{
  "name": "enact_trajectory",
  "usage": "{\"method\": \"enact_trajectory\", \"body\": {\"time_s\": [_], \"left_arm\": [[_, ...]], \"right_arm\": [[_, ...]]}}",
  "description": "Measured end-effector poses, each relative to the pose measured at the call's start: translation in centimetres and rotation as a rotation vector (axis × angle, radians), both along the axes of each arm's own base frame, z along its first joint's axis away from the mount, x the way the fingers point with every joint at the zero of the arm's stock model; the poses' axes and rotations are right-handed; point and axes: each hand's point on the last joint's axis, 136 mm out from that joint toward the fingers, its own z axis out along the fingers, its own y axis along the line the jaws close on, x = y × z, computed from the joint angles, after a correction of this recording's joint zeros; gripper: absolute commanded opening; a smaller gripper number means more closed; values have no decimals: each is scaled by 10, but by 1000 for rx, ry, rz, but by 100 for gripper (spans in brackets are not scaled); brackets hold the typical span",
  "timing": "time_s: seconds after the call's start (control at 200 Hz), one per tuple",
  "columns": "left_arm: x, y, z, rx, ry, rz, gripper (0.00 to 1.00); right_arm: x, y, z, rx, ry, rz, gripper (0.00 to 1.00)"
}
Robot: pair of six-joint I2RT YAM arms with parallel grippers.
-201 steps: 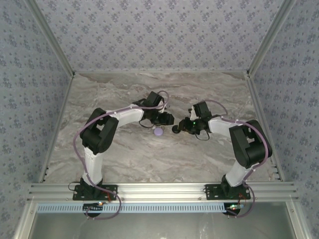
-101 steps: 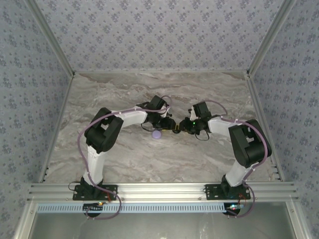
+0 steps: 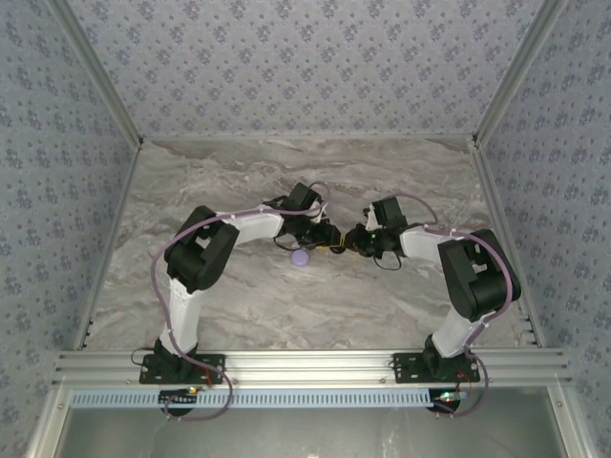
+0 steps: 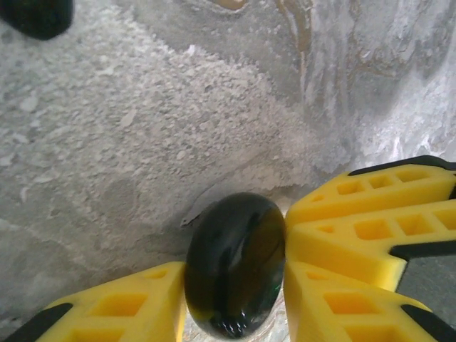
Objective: Insert the wireless bluetooth earbuds into the charging case
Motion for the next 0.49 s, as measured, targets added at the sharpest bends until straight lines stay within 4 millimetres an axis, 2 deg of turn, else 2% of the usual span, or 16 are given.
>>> {"method": "enact_trajectory", "body": {"time_s": [0.165,0.28,0.495], "left_arm": [[-1,-4,1,-33,12,10,36],[0,-6,2,-51,16,20,31],[1,-6,2,-52,18,30,25]], "right_arm": [[-3,-1,-4,-2,12,-6,17],[-9,-4,-12,-11,38,-8,18],[-9,-5,-12,-11,39,-10,19]]}}
